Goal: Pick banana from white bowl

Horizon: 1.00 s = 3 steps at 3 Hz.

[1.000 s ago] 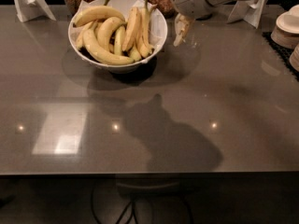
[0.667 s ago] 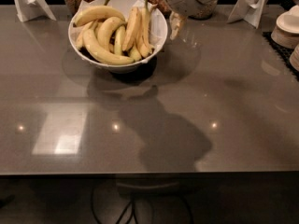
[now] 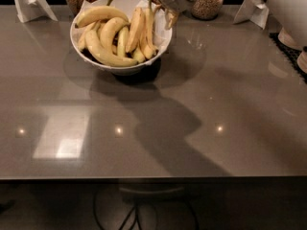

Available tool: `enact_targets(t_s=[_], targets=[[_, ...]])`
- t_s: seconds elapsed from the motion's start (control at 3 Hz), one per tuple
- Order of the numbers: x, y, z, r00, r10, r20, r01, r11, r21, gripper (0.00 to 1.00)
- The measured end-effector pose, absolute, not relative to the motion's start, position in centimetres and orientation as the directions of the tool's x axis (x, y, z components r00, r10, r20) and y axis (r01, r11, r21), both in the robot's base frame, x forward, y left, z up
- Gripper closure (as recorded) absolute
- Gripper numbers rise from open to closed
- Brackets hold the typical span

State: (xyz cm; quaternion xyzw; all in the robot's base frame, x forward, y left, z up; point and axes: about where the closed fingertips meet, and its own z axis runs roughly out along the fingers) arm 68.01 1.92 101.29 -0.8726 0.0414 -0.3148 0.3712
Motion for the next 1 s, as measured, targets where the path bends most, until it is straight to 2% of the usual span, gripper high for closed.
enact_targets(t_s=[0.33, 0.67, 1.0], targets=[[70.0, 2.6, 100.3, 0.797, -0.276, 0.537, 0.183, -0.737, -0.651, 0.27], [71.4, 3.1, 99.2, 0.801, -0.258, 0.540, 0.189, -0.747, -0.638, 0.38], [72.2, 3.3, 98.1, 0.808, -0.242, 0.536, 0.187, -0.758, -0.625, 0.39]])
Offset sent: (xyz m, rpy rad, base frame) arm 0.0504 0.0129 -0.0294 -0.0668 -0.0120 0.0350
